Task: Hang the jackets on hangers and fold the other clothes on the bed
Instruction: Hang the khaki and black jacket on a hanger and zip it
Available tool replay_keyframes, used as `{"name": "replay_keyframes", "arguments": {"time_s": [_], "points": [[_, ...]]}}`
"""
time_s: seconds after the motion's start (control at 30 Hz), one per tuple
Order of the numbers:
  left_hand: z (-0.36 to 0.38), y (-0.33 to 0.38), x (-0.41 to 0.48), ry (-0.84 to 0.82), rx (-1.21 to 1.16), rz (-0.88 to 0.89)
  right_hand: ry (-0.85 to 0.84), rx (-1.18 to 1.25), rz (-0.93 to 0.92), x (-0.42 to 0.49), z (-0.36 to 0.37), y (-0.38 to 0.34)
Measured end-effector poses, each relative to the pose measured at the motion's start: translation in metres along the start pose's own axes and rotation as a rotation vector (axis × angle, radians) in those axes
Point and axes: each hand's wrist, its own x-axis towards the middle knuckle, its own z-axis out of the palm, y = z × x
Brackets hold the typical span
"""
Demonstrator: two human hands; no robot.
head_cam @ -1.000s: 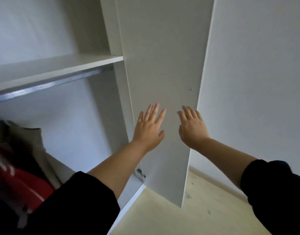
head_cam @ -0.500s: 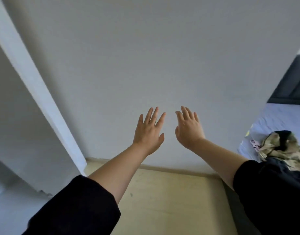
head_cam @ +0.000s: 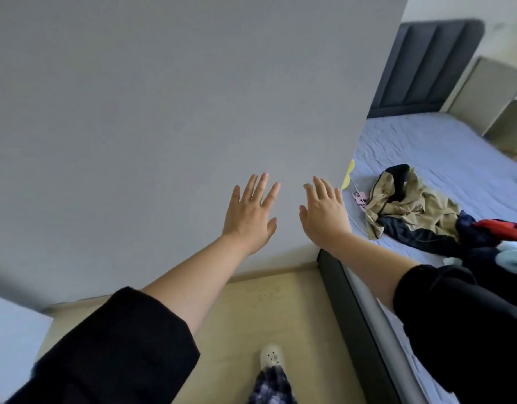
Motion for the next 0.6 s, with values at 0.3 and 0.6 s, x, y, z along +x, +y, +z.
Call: {"name": "replay_keyframes", "arguments": {"time_s": [0.3, 0.6], "points": [[0.080, 0.045, 0.184, -0.072, -0.099, 0.071, -0.105, -0.085, 0.141, 0.113, 0.046, 0.127], [0.148, 0.118, 0.276, -0.258, -0.134, 0.161, -0.240, -0.090, 0.239, 0.143, 0.105, 0.247]]}}
